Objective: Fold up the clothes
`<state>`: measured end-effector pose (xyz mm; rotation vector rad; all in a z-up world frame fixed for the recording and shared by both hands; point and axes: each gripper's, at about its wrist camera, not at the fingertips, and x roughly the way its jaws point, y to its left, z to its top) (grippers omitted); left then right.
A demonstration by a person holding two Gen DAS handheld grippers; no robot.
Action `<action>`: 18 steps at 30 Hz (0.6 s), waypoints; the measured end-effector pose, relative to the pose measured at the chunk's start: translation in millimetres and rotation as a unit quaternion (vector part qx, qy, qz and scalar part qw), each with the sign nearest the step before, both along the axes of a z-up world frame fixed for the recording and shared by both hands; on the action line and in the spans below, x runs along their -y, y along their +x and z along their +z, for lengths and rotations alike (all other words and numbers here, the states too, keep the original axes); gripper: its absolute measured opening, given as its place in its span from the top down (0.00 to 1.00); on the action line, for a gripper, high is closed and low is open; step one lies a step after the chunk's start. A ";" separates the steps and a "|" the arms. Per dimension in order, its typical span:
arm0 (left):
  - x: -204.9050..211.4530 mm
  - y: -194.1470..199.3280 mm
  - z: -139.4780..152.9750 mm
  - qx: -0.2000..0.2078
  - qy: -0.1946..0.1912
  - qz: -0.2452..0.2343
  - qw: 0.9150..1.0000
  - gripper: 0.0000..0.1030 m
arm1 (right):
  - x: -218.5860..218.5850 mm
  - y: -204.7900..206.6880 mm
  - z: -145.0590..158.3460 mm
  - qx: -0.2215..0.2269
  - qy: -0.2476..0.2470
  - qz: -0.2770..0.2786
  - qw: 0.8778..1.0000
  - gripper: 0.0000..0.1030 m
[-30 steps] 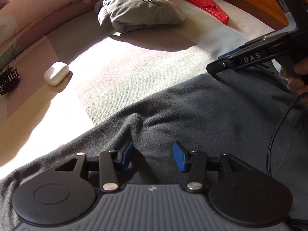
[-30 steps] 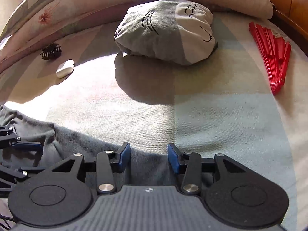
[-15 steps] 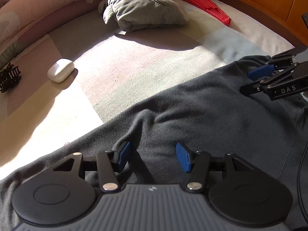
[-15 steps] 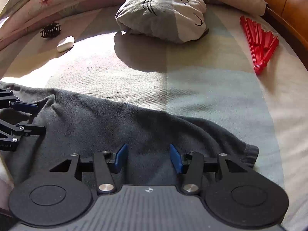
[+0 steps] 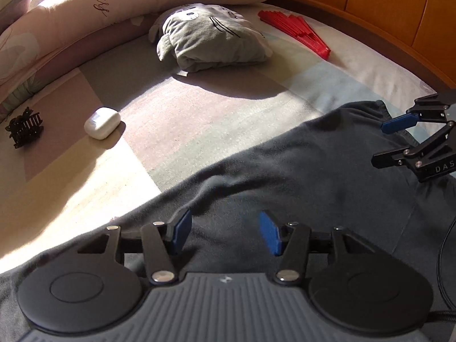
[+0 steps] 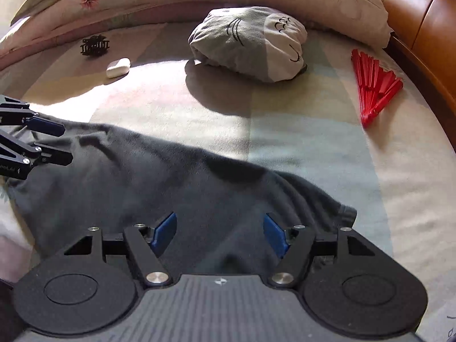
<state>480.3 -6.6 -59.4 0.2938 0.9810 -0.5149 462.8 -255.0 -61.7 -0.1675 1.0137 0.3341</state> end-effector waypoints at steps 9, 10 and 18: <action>-24.6 -24.9 -16.5 -0.025 0.020 0.067 0.997 0.46 | 22.9 -69.1 -2.4 -0.040 -0.004 -0.069 0.997 0.19; -22.2 -24.4 -13.3 -0.022 0.016 0.060 0.998 0.46 | 22.6 -68.9 0.0 -0.038 0.008 -0.067 0.997 0.19; 14.6 -21.7 -28.2 -0.020 0.066 -0.006 0.998 0.33 | 29.4 -65.4 -19.6 -0.041 -0.003 -0.032 0.999 0.19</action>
